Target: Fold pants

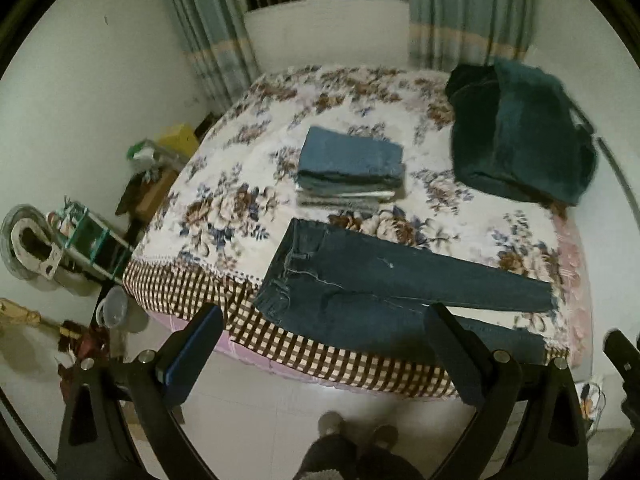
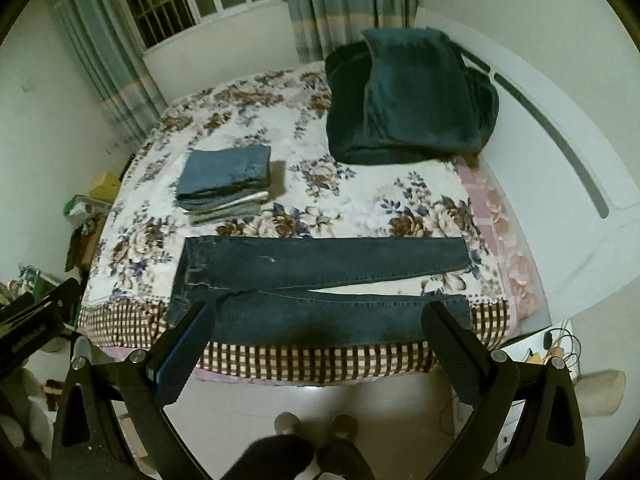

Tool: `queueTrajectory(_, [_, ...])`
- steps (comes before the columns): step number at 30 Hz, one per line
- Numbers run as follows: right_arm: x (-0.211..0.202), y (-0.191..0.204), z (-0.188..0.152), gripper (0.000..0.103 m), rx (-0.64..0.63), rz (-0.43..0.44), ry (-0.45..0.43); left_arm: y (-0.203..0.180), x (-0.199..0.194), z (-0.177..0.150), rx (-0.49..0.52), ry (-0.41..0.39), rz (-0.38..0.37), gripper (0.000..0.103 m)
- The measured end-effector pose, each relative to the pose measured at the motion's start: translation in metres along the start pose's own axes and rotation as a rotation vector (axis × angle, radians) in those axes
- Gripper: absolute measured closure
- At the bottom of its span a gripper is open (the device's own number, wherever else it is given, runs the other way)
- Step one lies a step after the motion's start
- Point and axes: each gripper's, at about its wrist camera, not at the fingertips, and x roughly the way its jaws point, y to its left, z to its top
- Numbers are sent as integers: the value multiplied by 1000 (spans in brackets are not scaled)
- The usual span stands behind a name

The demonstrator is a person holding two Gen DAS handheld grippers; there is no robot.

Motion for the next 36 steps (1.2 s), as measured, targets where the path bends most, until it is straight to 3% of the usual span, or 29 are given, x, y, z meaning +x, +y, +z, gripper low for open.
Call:
queueTrajectory(6, [114,-26,36,0,87,-48,93,-32,103,29,-2,110,15,0])
queueTrajectory(13, [286,-70,85,0,283,-177,177,-67,257,76,7,261,33,0])
queueTrajectory(20, [460,-137,96,0,546,-255,318,-74,425,102,-60,428,129,0])
queueTrajectory(24, [545,-181,93,0,674,-321,368,-59,515,100,-159,549,181,0])
queueTrajectory(30, [630,-226,90,0,779,-406,408,-31,601,97,-390,647,215,0])
queueTrajectory(36, [679,-249,84,0,768,-487,469,-11,625,87,-503,655,295,0])
